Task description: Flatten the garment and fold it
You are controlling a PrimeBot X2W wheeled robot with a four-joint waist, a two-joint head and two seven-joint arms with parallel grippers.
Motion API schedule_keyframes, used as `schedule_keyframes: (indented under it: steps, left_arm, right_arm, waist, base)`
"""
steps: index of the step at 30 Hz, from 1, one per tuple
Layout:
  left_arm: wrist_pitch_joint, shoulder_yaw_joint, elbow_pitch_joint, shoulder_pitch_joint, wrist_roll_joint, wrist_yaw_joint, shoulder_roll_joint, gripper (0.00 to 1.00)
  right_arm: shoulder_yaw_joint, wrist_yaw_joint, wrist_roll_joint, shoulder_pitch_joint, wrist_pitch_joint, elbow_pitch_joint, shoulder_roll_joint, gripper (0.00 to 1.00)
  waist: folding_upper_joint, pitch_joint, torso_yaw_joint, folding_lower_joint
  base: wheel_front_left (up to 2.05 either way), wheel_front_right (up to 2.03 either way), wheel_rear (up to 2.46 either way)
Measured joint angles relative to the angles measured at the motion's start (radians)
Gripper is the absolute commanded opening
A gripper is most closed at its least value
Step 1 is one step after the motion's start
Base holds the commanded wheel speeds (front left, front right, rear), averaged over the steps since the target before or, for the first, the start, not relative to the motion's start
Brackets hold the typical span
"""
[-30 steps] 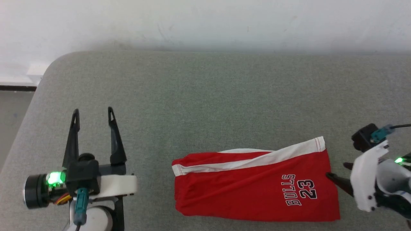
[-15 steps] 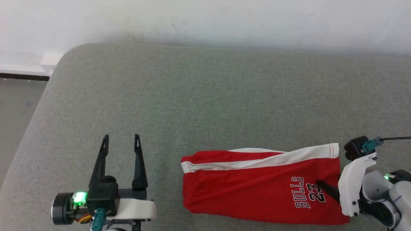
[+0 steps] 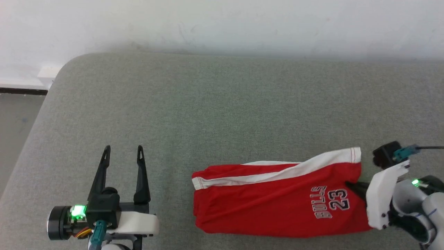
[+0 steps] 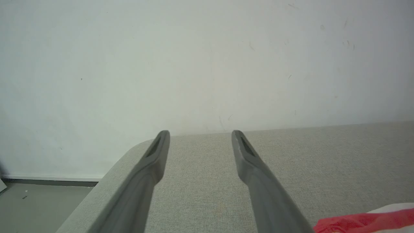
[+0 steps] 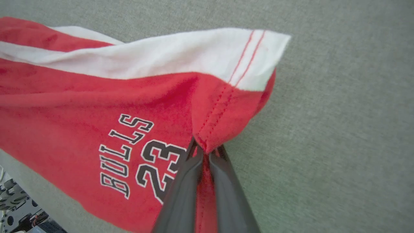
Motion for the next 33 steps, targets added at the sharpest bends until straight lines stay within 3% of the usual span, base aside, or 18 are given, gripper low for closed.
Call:
schedule_keyframes:
  steps: [11,14,20,26,33]
  left_arm:
    - [0.000,0.009,-0.003,0.033,0.050,-0.025,-0.021,1.00]
    - [0.000,0.010,-0.002,0.040,0.051,-0.028,-0.023,1.00]
    - [0.000,0.016,-0.003,0.043,0.054,-0.035,-0.026,1.00]
    - [0.000,0.012,-0.002,0.042,0.060,-0.043,-0.037,1.00]
    - [0.000,0.008,0.002,0.023,0.060,-0.044,-0.056,1.00]
  right_arm:
    - [-0.126,0.000,0.031,0.030,0.059,-0.067,-0.206,0.00]
    - [-0.154,0.000,0.035,0.067,0.089,-0.118,-0.237,0.00]
    - [-0.159,0.000,0.062,0.110,0.128,-0.331,-0.223,0.00]
    - [-0.105,0.000,0.084,0.100,0.180,-0.522,-0.167,0.00]
    - [0.057,0.000,0.046,-0.046,0.218,-0.551,-0.074,0.00]
  waist:
    - [0.0000,-0.031,-0.021,-0.0001]
    - [0.0000,-0.036,-0.022,-0.0001]
    - [0.0000,-0.037,-0.023,-0.0001]
    - [0.0000,-0.026,-0.010,-0.0001]
    - [0.0000,0.007,0.014,-0.0001]
  base:
    - [0.00,0.00,0.00]
    - [0.00,0.00,0.00]
    - [0.00,0.00,0.00]
    - [0.00,0.00,0.00]
    - [0.00,0.00,0.00]
